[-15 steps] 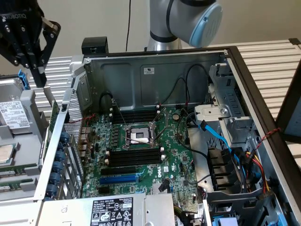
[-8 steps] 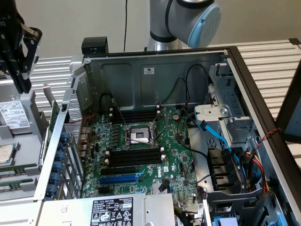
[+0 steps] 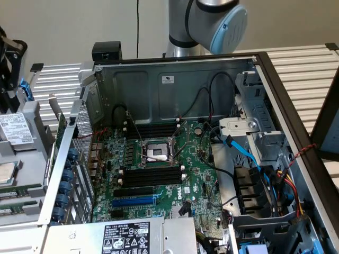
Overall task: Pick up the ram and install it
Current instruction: 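Reach for the ram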
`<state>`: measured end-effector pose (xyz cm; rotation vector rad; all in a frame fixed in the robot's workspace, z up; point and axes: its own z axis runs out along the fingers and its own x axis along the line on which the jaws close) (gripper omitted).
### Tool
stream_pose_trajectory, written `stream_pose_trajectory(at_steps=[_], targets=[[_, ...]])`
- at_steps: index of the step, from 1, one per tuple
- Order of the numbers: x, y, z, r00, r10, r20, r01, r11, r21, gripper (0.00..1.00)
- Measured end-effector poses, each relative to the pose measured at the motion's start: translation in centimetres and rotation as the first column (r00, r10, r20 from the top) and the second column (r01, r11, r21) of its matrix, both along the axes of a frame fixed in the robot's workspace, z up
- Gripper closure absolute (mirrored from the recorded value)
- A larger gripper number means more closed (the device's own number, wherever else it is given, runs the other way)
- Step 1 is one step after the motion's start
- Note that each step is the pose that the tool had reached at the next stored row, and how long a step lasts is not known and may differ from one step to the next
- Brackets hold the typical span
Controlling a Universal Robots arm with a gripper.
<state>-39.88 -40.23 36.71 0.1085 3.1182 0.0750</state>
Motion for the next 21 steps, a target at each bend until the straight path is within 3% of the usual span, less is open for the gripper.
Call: stream_pose_trajectory(at_steps=[9, 13, 17, 21], targets=[[-3.7, 0.00, -0.25, 1.0000, 0.006, 0.0000, -0.006, 1.0000, 0.0002, 0.74], [-3.8, 0.00, -0.24, 1.0000, 0.009, -0.0002, -0.009, 1.0000, 0.0000, 0.74], [-3.8, 0.00, -0.24, 0.9969, 0.079, -0.0003, -0.079, 0.9969, 0.0000, 0.74], [-3.8, 0.00, -0.25, 0.9888, 0.149, -0.0001, -0.149, 0.9888, 0.0002, 0.74]])
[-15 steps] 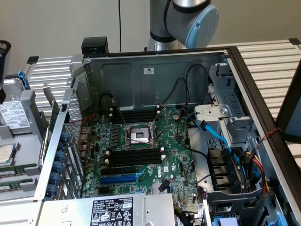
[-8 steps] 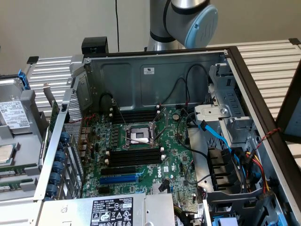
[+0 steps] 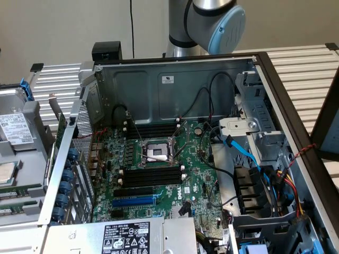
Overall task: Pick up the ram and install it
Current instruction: 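Reach for the ram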
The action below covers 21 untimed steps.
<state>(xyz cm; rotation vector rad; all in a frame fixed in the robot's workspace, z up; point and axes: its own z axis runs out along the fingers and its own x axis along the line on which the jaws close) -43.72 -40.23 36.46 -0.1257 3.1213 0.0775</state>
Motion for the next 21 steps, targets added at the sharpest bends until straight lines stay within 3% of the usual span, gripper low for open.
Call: stream_pose_trajectory(at_steps=[5, 10, 16, 21], targets=[[0.01, 0.00, 0.00, 0.9940, 0.110, 0.0002, -0.110, 0.9939, 0.0041, 0.74], [0.00, 0.00, -0.04, 0.9797, 0.200, 0.0012, -0.200, 0.9797, 0.0104, 0.74], [-0.01, 0.00, -0.06, 0.9520, 0.306, 0.0021, -0.306, 0.9519, 0.0138, 0.74], [-0.02, 0.00, -0.08, 0.9200, 0.392, 0.0028, -0.392, 0.9199, 0.0159, 0.74]])
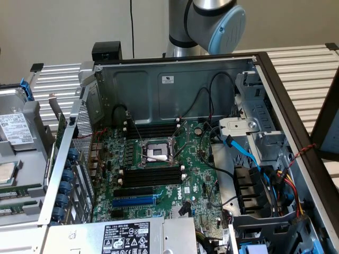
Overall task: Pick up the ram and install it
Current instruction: 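Reach for the ram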
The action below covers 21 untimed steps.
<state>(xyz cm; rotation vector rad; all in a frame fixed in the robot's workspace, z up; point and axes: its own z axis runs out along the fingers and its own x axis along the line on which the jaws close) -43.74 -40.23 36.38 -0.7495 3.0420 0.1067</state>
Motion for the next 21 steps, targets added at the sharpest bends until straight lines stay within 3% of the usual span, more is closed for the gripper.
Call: stream_pose_trajectory(at_steps=[5, 10, 16, 21], targets=[[-0.02, 0.00, -0.05, 0.9958, 0.092, 0.0000, -0.092, 0.9958, 0.0030, 0.74], [-0.03, 0.00, -0.12, 0.9833, 0.182, 0.0005, -0.182, 0.9833, 0.0058, 0.74], [-0.06, 0.00, -0.22, 0.9575, 0.289, 0.0011, -0.289, 0.9574, 0.0080, 0.74], [-0.07, 0.00, -0.28, 0.9275, 0.374, 0.0013, -0.374, 0.9274, 0.0087, 0.74]])
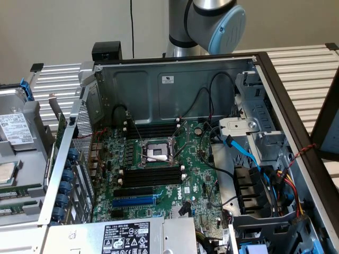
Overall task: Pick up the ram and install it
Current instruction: 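Reach for the ram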
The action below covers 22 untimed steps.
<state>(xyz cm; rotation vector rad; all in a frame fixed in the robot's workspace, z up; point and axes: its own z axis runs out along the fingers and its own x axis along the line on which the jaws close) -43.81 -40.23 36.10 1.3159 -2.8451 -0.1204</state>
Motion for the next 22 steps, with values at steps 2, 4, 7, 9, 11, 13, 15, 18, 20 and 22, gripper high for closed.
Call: stream_pose_trajectory(at_steps=[2, 4, 7, 9, 11, 13, 15, 18, 20, 22], targets=[[0.00, 0.00, -0.01, 0.9993, 0.037, 0.0001, -0.037, 0.9993, 0.0001, 0.74], [0.00, -0.01, 0.00, 0.9973, 0.073, 0.0015, -0.073, 0.9973, -0.0001, 0.74], [0.00, 0.00, 0.00, 0.9918, 0.128, 0.0060, -0.128, 0.9918, -0.0006, 0.74], [0.01, 0.00, -0.01, 0.9874, 0.158, 0.0129, -0.158, 0.9875, -0.0016, 0.74], [0.01, 0.00, -0.03, 0.9818, 0.189, 0.0168, -0.189, 0.9819, -0.0022, 0.74], [0.01, 0.00, -0.03, 0.9750, 0.221, 0.0209, -0.221, 0.9752, -0.0031, 0.74], [0.01, 0.00, -0.04, 0.9674, 0.252, 0.0250, -0.252, 0.9677, -0.0041, 0.74], [0.00, 0.00, -0.05, 0.9537, 0.299, 0.0322, -0.299, 0.9543, -0.0062, 0.74], [0.00, 0.00, -0.06, 0.9430, 0.331, 0.0372, -0.331, 0.9437, -0.0078, 0.74], [0.00, 0.00, -0.08, 0.9305, 0.364, 0.0426, -0.364, 0.9315, -0.0099, 0.74]])
